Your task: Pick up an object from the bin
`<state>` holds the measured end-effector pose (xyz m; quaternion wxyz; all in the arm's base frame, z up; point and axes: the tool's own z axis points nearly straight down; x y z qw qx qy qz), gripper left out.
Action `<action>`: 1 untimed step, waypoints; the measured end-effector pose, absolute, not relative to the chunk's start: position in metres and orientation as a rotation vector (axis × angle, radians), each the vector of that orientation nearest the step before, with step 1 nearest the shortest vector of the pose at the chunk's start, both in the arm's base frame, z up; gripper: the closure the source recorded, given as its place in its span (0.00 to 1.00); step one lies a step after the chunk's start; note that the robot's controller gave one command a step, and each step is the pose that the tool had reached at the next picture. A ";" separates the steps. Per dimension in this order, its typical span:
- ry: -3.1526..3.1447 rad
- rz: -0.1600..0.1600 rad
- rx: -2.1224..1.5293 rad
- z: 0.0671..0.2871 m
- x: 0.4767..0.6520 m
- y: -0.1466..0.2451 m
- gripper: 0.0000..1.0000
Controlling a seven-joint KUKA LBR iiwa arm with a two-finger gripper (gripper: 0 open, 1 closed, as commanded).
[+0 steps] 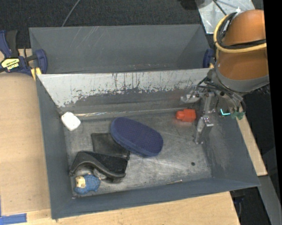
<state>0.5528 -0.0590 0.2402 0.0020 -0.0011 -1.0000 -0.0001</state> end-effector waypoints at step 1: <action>-3.128 -0.001 0.348 0.230 0.598 -0.011 0.00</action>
Offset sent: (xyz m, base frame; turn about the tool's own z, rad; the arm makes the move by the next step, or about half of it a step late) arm 0.0439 0.0466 -0.0102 -0.2234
